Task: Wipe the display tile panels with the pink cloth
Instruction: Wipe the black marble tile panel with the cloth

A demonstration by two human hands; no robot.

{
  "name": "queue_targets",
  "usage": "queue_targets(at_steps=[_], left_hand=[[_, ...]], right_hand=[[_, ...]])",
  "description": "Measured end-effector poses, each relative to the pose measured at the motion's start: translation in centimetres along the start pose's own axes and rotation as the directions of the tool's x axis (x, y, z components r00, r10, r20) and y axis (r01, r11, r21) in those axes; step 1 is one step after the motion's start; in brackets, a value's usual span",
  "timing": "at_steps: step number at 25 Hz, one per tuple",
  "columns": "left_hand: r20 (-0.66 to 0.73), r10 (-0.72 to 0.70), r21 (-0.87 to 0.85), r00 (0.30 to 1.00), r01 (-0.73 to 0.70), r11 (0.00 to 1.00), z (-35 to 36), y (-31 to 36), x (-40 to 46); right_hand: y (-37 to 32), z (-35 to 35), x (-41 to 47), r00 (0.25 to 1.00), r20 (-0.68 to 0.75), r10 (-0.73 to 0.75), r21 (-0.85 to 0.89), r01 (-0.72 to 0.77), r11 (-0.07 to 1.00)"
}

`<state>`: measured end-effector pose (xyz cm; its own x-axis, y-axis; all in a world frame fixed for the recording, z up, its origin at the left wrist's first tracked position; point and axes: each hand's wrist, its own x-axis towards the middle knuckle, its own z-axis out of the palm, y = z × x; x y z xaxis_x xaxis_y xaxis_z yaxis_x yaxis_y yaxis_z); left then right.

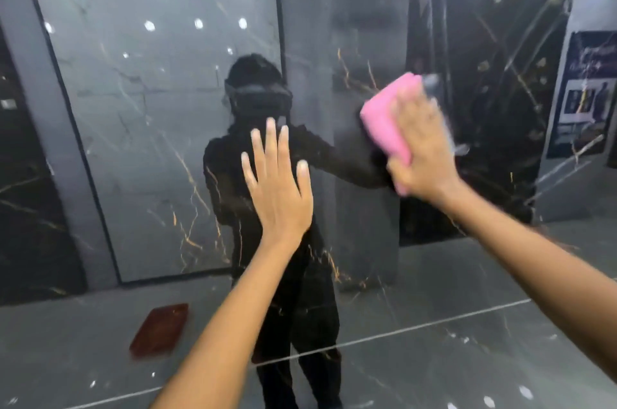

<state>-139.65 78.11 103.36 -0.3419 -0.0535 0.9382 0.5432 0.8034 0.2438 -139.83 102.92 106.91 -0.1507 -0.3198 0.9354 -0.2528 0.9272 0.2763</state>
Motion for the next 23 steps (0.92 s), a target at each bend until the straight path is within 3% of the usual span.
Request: queue_targets(at_steps=[1,3,5,6,7,8,9,11,12,13,14,15,16,17,18,19,20,21,22,23], left_hand=[[-0.032,0.006,0.021,0.999,-0.005,1.000,-0.1,0.9,3.3],[-0.105,0.001,0.128,0.994,0.013,0.992,0.2,1.7,7.3],[-0.149,-0.005,0.238,0.989,0.041,0.970,1.0,1.6,7.9],[-0.157,-0.002,0.265,0.988,0.044,0.963,1.4,1.6,7.7],[-0.157,0.003,0.277,0.988,0.041,0.960,1.7,1.5,7.4],[-0.154,0.008,0.287,0.988,0.037,0.957,1.8,1.3,7.3],[-0.150,0.014,0.297,0.989,0.031,0.954,1.8,1.2,7.5],[-0.165,0.027,0.311,0.986,0.027,0.950,1.8,1.2,8.0],[-0.169,0.031,0.314,0.985,0.024,0.949,1.8,1.2,8.0],[-0.169,0.030,0.316,0.985,0.025,0.948,1.9,1.2,7.8],[-0.183,0.026,0.317,0.983,0.034,0.948,1.8,1.3,7.8],[-0.208,0.011,0.295,0.978,0.052,0.954,1.5,1.7,8.0],[-0.232,-0.008,0.258,0.973,0.069,0.964,1.2,2.2,8.6],[-0.252,-0.004,0.223,0.968,0.062,0.973,0.8,3.0,9.4],[-0.268,0.018,0.190,0.963,0.034,0.981,0.3,3.9,10.6],[-0.282,0.051,0.166,0.958,-0.004,0.986,-0.2,4.9,12.5],[-0.289,0.074,0.146,0.954,-0.033,0.989,-0.8,5.8,15.0],[-0.294,0.085,0.133,0.952,-0.047,0.990,-1.5,6.5,17.6],[-0.299,0.084,0.123,0.951,-0.048,0.991,-2.0,7.2,20.3],[-0.301,0.083,0.126,0.950,-0.047,0.991,-2.4,7.7,22.7]], right_hand=[[-1.6,0.8,-2.8,0.986,0.071,-0.151,0.012,0.151,0.988],[-3.2,1.2,-7.7,0.856,0.227,-0.465,0.069,0.462,0.884],[-0.8,0.7,-6.2,0.747,0.250,-0.616,0.100,0.613,0.783],[1.3,0.2,-2.9,0.769,0.174,-0.615,0.050,0.617,0.786],[3.7,-0.2,1.1,0.857,0.068,-0.510,-0.019,0.513,0.858],[6.3,-1.1,5.5,0.953,-0.055,-0.297,-0.071,0.293,0.953],[8.8,-2.3,9.9,0.986,-0.161,-0.031,-0.077,0.019,0.997],[10.1,-3.9,14.5,0.908,-0.230,0.351,0.089,-0.339,0.937],[9.0,-3.3,14.0,0.898,-0.236,0.370,0.103,-0.356,0.929],[7.2,-2.3,12.1,0.939,-0.251,0.235,0.051,-0.230,0.972],[5.0,-1.2,9.2,0.979,-0.203,-0.021,0.005,0.023,1.000],[2.9,-0.6,6.1,0.941,-0.090,-0.327,-0.010,0.327,0.945],[2.0,-0.5,4.0,0.829,0.044,-0.558,0.009,0.558,0.830],[2.6,-0.7,3.9,0.716,0.138,-0.684,0.015,0.689,0.724],[4.3,-1.2,5.9,0.668,0.131,-0.733,-0.021,0.741,0.671],[6.6,-1.8,9.4,0.731,0.059,-0.680,-0.074,0.682,0.727],[9.2,-2.5,13.5,0.872,-0.015,-0.489,-0.079,0.486,0.870],[11.5,-4.0,17.8,0.976,-0.108,-0.189,-0.084,0.181,0.980],[13.6,-5.8,21.5,0.978,-0.169,0.121,-0.019,-0.126,0.992],[14.7,-7.3,23.9,0.906,-0.189,0.379,0.097,-0.366,0.925]])
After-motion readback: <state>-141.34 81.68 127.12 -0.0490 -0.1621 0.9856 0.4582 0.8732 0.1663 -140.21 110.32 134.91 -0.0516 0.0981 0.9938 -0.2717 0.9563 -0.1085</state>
